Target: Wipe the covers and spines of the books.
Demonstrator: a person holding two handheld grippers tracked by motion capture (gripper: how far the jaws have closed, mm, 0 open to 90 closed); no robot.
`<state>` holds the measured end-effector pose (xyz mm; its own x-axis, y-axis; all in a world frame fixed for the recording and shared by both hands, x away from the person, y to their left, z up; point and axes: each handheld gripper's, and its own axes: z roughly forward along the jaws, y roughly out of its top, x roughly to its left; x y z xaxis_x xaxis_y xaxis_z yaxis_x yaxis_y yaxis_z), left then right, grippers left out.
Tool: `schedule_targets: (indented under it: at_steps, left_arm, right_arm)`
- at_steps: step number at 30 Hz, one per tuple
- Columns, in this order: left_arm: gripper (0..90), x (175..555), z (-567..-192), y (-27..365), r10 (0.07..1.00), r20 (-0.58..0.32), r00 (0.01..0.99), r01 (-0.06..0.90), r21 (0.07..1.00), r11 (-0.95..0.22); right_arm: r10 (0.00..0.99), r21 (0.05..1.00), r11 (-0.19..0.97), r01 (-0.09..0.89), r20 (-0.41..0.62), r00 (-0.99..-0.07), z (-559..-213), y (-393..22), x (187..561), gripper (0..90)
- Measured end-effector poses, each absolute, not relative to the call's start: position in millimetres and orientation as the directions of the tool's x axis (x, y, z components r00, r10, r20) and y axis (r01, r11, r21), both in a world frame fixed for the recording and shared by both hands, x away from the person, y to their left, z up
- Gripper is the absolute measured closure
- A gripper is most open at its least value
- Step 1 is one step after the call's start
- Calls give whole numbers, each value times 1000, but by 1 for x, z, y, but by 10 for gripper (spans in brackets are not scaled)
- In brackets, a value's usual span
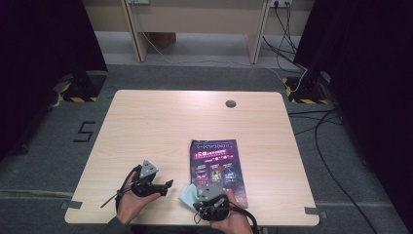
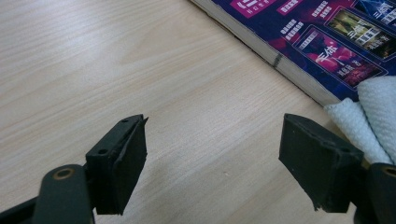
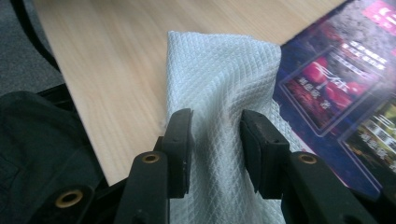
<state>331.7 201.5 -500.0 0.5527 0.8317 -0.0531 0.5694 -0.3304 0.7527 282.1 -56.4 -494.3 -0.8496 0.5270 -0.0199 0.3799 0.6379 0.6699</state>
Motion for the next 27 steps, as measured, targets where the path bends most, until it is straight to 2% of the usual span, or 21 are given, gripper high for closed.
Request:
schedule_targets:
  at_steps: [10, 19, 27]
  left_arm:
    - [226, 330, -500, 201, 829, -44, 557, 566, 751, -341]
    - [225, 327, -501, 194, 813, -61, 578, 560, 754, -342]
    - [223, 318, -502, 175, 763, -133, 632, 559, 760, -331]
  right_arm:
    - [543, 660, 628, 413, 8, -839, -493, -72, 290, 635]
    - [680, 656, 551, 515, 4, -733, -492, -135, 291, 635]
    - [761, 659, 496, 566, -16, -648, -492, -170, 303, 635]
